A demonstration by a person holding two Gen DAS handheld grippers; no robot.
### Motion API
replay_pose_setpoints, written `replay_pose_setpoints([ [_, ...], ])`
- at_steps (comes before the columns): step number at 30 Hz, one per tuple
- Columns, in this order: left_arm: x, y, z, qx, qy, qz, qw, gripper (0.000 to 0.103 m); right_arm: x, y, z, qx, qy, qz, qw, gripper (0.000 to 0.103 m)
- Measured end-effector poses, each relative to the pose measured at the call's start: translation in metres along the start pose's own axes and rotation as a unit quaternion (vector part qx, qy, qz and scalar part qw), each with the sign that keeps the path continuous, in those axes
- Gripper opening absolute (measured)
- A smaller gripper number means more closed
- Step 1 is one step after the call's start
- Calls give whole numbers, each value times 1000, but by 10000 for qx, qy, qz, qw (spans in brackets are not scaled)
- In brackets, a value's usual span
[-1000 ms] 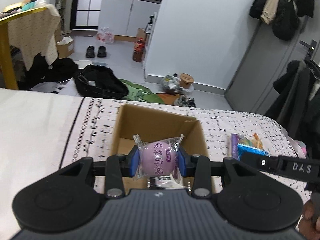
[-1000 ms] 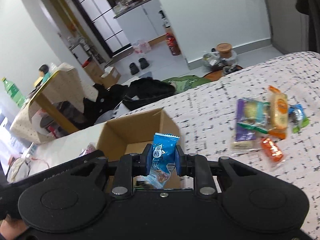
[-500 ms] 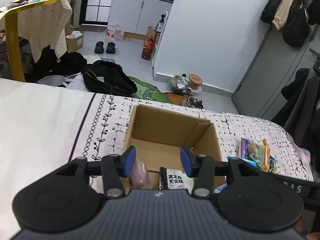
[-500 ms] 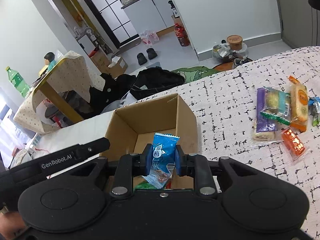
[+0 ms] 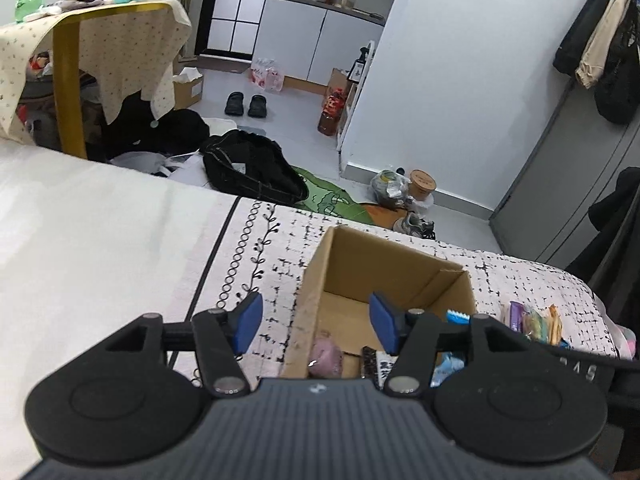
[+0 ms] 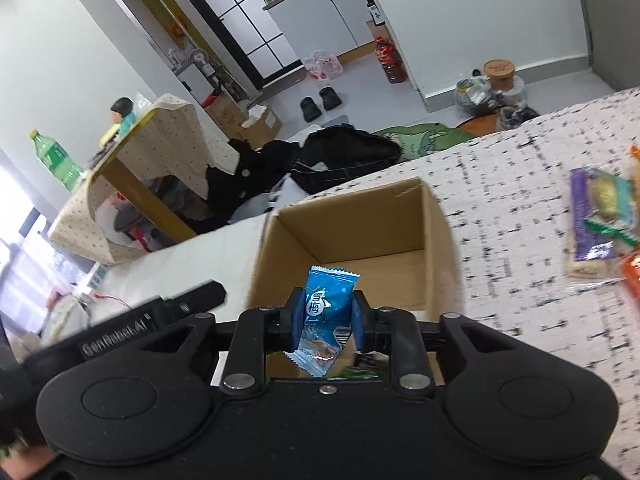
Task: Organize snacks
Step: 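Carry both candies over the cardboard box and open both tools to drop them, then withdraw both tools from the box back to the snack pile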
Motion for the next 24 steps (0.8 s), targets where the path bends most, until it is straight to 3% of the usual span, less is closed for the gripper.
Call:
replay_pose_setpoints([
  [1, 0, -1, 2, 12, -28, 10, 10000, 58, 0, 2, 2, 84, 31, 25, 10000, 29],
  [3, -1, -1, 5, 22, -74, 21, 10000, 58, -1, 6, 5, 232, 1, 167, 9996, 46],
  [16, -8, 3, 0, 25, -159, 175, 9997, 59, 2, -13, -26, -136, 12, 61, 9999, 50],
  [19, -7, 1, -5, -37, -212, 143, 9997, 68, 4, -25, -28, -183, -143, -31, 9997, 50],
  [24, -3, -3, -21, -167, -182, 23, 9997, 89, 12, -41, -44, -393, -259, -197, 9987, 64],
])
Point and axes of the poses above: each gripper's, at about its wrist camera, not at the fingertips, and y roughly the way its jaws point, z to its left, x to its top, the point moved 5 cm from there along y, roughly the way its jaws point, and after that the axes turned 15 degrees about y, right-handed, at the moved point
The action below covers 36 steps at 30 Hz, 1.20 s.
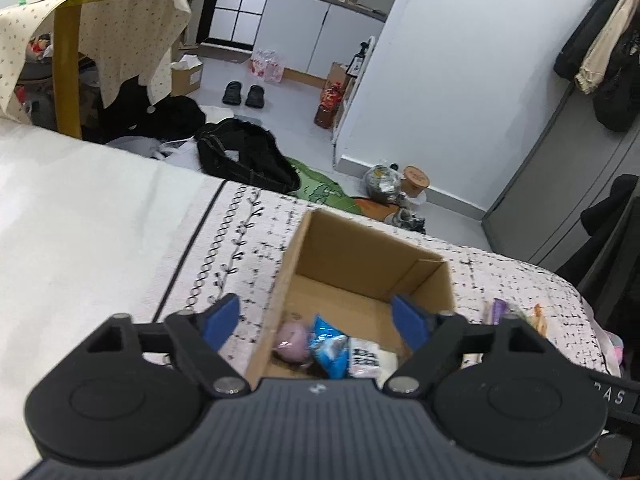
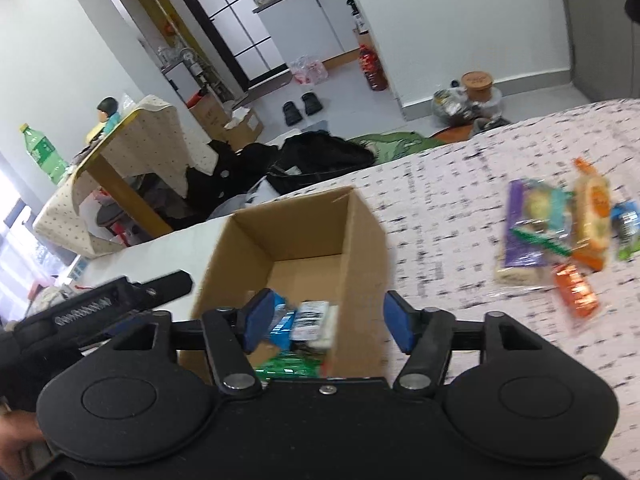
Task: Organize snacks
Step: 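Withdraw both tools from the box back to the snack pile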
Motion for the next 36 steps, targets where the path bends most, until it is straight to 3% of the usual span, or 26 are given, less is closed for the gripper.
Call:
replay_pose_setpoints([
  [1, 1, 0, -4, -10, 19, -11, 10000, 96, 2, -3, -4, -38, -10, -48, 10000, 65],
  [6, 4, 0, -25, -193, 224, -38, 9996, 103, 15, -19, -26, -59, 226, -138, 9996, 84],
  [12, 5, -1, -50, -431, 425, -99, 9981, 103, 25, -36, -38, -103, 153, -322, 9993, 93],
  [28, 9, 2, -115, -873, 1425, -63, 9859, 103, 33, -69, -76, -562, -147, -668, 9961, 97],
  [36, 13, 12, -144, -1067, 1569, 12, 9818, 103, 38, -79, -94, -691, -158, -777, 9945, 98],
])
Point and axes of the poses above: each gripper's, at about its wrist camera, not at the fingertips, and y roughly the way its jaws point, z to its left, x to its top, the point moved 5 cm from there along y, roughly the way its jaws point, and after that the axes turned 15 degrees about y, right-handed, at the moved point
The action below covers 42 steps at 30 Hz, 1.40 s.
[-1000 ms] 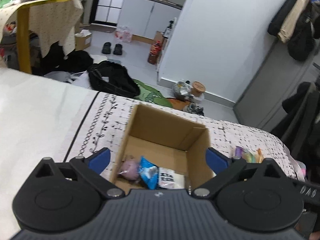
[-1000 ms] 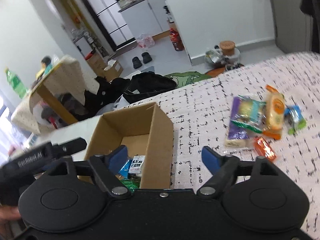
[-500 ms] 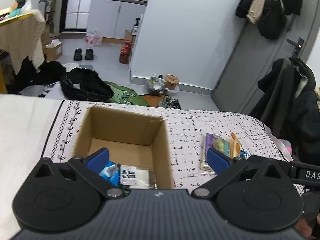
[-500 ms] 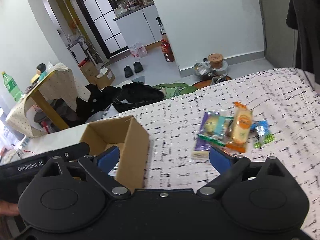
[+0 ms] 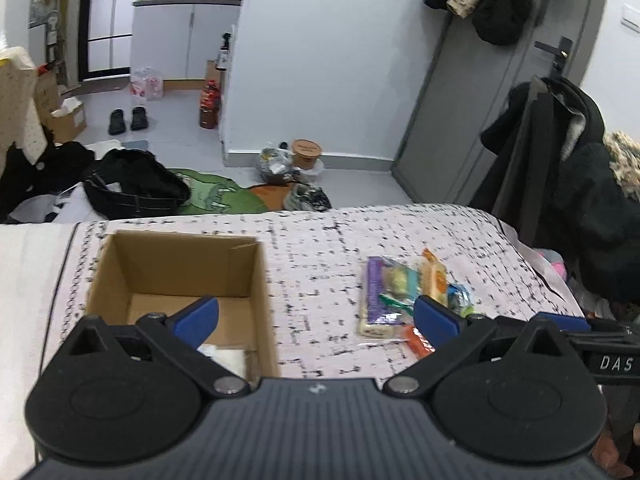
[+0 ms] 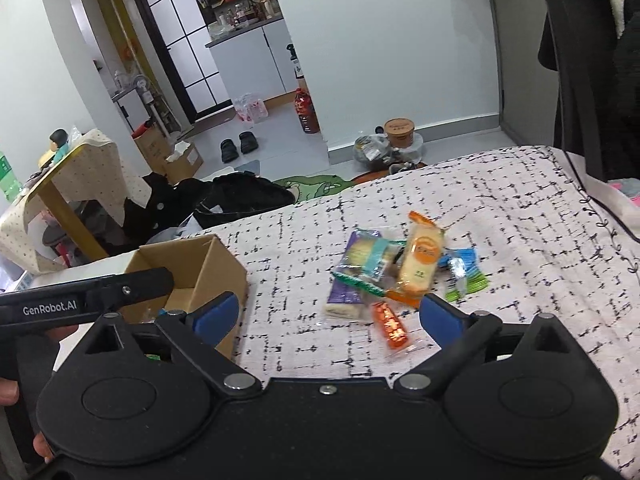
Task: Organize snacks
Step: 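Withdraw both tools from the box back to the snack pile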
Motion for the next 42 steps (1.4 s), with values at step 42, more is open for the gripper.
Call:
replay_pose_setpoints([
  [42, 3, 134, -81, -535, 174, 924, 9941, 87, 23, 28, -102, -669, 309, 187, 9971, 70],
])
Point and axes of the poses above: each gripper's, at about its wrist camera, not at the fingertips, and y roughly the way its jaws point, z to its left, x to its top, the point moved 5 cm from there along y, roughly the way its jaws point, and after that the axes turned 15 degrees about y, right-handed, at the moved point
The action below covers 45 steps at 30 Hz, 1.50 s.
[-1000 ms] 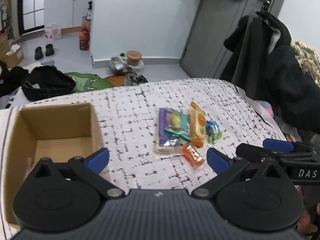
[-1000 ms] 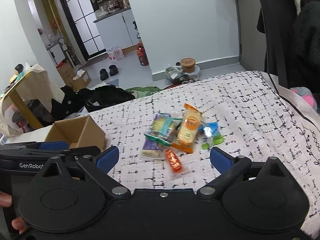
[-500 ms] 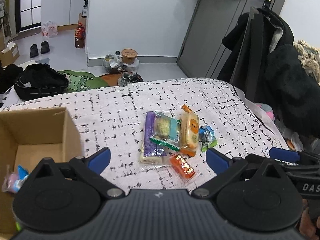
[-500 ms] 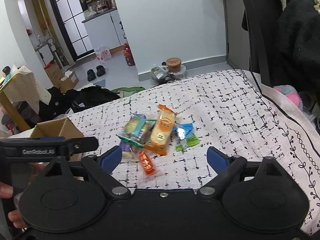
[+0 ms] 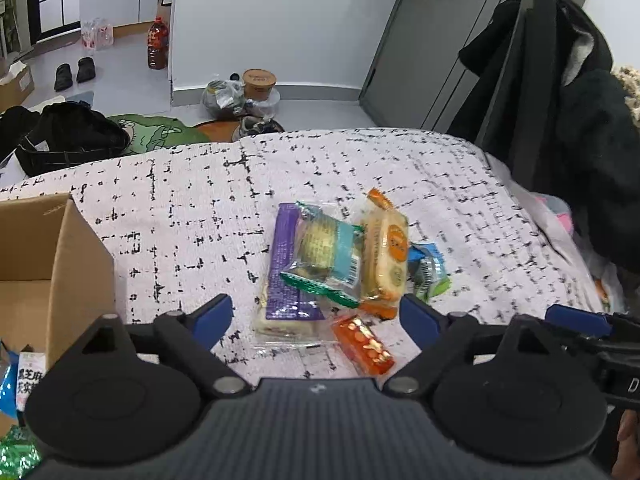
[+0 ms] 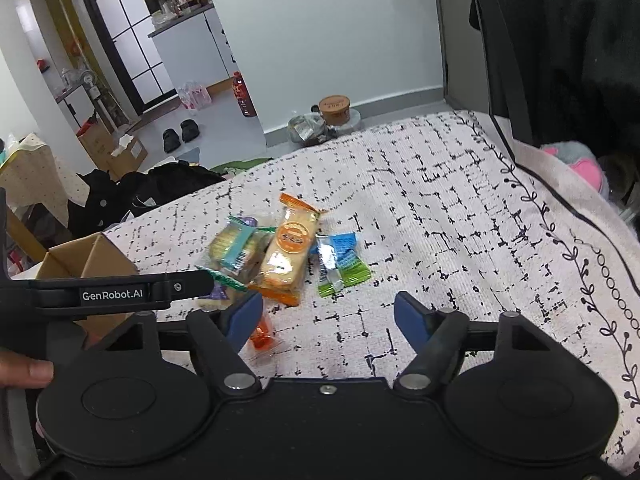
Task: Organize snacks
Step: 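Withdraw both tools from the box back to the snack pile, then grasp the purple bar with the left tool while the right tool grasps the blue-green candy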
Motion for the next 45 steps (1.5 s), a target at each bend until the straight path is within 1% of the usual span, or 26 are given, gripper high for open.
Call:
replay_pose_setpoints([
  [2, -1, 8, 2, 43, 13, 82, 10000, 81, 2, 6, -3, -14, 34, 34, 10000, 70],
  [4, -2, 17, 4, 81, -12, 197, 9998, 72, 4, 13, -5, -17, 69, 74, 9999, 70],
  [6, -4, 27, 7, 126, -30, 319, 9994, 67, 6, 18, -7, -15, 97, 110, 9999, 70],
  [9, -7, 38, 8, 177, -4, 418, 9990, 63, 9, 26, -9, -4, 120, 167, 9998, 70],
  [11, -7, 45, 8, 225, 62, 477, 9986, 62, 10, 33, -10, 1, 146, 213, 9997, 70],
  [13, -7, 51, 8, 248, 90, 503, 9984, 58, 11, 40, -11, 3, 159, 275, 9995, 70],
  [18, -5, 65, 8, 274, 212, 577, 9977, 55, 12, 59, -14, -42, 223, 390, 9990, 70],
  [20, -4, 68, 6, 310, 297, 566, 9975, 49, 14, 66, -13, -44, 220, 403, 9989, 70],
  [21, -3, 69, 6, 319, 334, 555, 9974, 42, 15, 70, -12, -47, 198, 402, 9990, 70],
  [22, -2, 68, 5, 329, 350, 552, 9973, 39, 15, 73, -11, -60, 167, 399, 9990, 70],
  [28, -2, 60, 8, 284, 333, 541, 9976, 34, 16, 92, -7, -135, 43, 364, 9992, 69],
  [29, -2, 58, 9, 269, 320, 540, 9977, 34, 15, 94, -7, -141, -1, 349, 9993, 67],
  [31, -1, 51, 11, 240, 325, 517, 9978, 33, 13, 97, -8, -167, -37, 343, 9993, 60],
  [32, -1, 47, 12, 231, 343, 506, 9979, 32, 12, 99, -9, -170, -40, 340, 9993, 51],
  [33, -1, 42, 13, 229, 357, 508, 9978, 32, 13, 100, -9, -186, -48, 334, 9993, 40],
  [37, 3, 23, 19, 141, 362, 470, 9981, 29, 14, 96, -12, -148, 12, 322, 9994, 35],
  [38, 4, 18, 21, 150, 369, 445, 9982, 29, 15, 94, -12, -143, 26, 319, 9994, 32],
  [39, 5, 12, 23, 155, 369, 408, 9984, 28, 15, 92, -12, -143, 45, 304, 9994, 31],
  [41, 7, 2, 25, 127, 344, 336, 9988, 25, 15, 88, -11, -148, 87, 274, 9995, 30],
  [43, 8, -8, 27, 91, 315, 278, 9991, 19, 15, 83, -9, -143, 96, 250, 9995, 30],
  [45, 8, -15, 29, 61, 283, 238, 9993, 16, 14, 79, -8, -153, 90, 214, 9996, 29],
])
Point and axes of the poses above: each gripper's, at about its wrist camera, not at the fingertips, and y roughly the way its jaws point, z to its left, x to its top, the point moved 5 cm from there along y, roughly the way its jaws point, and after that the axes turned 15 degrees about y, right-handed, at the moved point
